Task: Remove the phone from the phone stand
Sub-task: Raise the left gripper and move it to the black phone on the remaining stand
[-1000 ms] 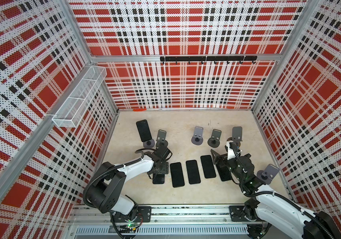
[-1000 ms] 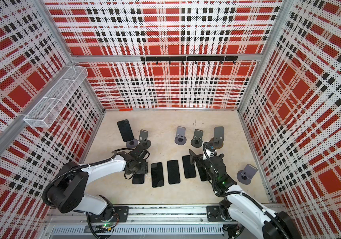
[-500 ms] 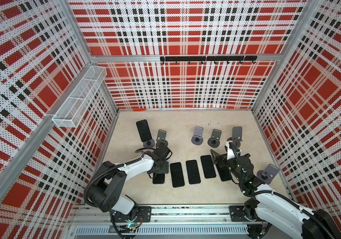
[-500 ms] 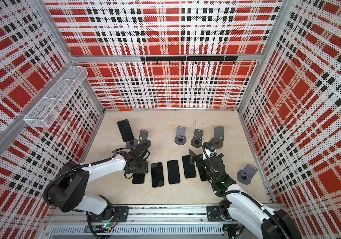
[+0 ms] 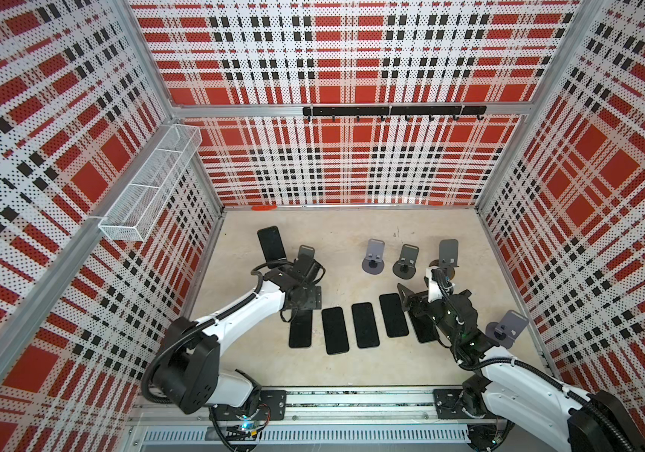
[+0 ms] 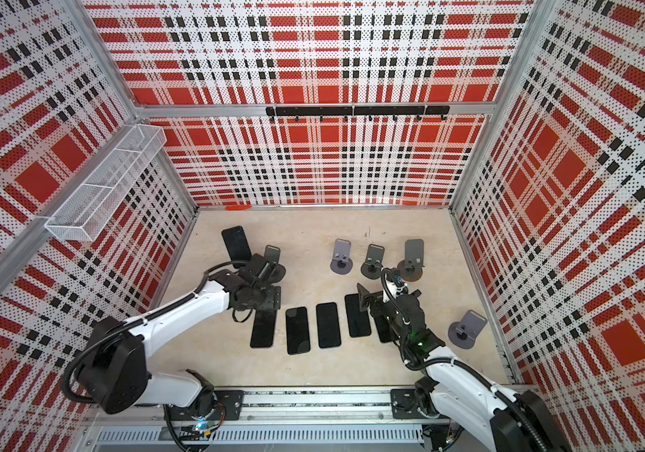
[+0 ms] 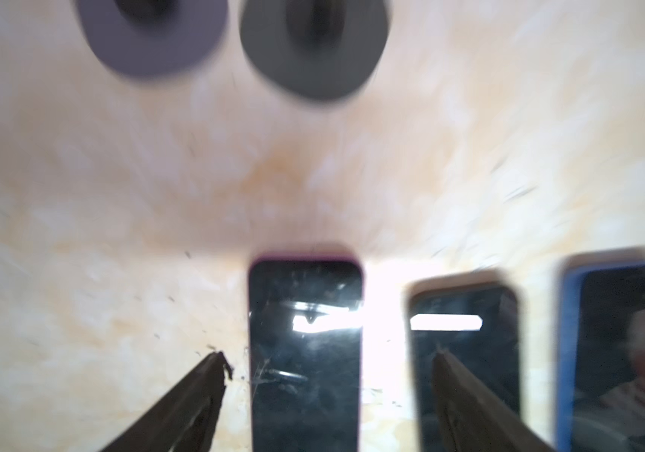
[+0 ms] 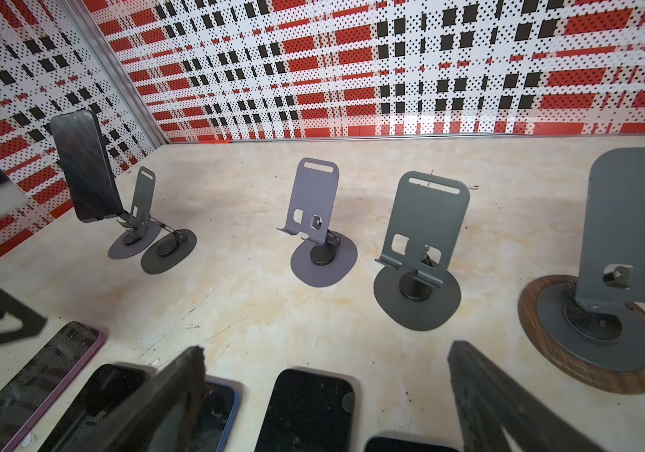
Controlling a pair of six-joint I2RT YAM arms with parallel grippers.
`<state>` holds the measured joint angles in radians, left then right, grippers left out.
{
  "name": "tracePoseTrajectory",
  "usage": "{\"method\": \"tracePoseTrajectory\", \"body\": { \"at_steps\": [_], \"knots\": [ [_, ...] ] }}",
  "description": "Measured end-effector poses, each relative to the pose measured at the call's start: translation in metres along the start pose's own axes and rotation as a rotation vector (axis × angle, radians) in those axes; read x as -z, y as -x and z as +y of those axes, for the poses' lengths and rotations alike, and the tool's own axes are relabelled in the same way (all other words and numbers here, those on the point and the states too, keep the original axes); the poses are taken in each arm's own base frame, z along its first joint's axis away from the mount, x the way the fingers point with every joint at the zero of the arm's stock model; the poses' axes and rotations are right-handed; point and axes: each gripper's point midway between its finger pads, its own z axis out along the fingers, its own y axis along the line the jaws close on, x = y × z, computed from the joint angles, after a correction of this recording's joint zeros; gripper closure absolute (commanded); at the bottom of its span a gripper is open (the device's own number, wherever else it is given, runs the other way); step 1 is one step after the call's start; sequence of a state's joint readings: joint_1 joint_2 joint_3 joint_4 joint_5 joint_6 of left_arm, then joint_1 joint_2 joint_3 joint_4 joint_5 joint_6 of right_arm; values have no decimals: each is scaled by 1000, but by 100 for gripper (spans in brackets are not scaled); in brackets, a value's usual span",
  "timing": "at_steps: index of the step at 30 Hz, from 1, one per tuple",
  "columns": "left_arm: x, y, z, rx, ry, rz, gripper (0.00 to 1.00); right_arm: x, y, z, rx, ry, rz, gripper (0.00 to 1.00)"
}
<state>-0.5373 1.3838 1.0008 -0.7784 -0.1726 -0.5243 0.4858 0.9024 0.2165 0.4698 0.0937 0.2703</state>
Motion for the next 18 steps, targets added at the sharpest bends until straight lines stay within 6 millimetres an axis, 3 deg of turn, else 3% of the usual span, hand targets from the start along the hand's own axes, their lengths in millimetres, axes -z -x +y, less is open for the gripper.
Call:
{"method": "tracePoseTrajectory", "body": {
  "at_steps": [5, 6, 7, 10, 15, 18],
  "knots": [
    [60, 65, 18, 63, 23, -200, 13, 0, -1, 0, 1, -1, 3, 0],
    [71, 77, 25, 88, 31, -241, 11, 0, -1, 0, 1, -2, 3, 0],
    [82, 89, 33, 109, 41, -280, 2, 0, 0, -1, 1, -4, 1, 0],
    [110, 120, 52, 159, 62, -386, 2, 0, 0, -2, 1, -12, -1, 0],
    [142, 164, 72, 221, 130, -542, 2, 0, -1, -6, 2, -32, 2, 0],
    [148, 185, 87, 258, 218, -626, 2, 0, 0, -7, 2, -38, 0, 0]
  ]
}}
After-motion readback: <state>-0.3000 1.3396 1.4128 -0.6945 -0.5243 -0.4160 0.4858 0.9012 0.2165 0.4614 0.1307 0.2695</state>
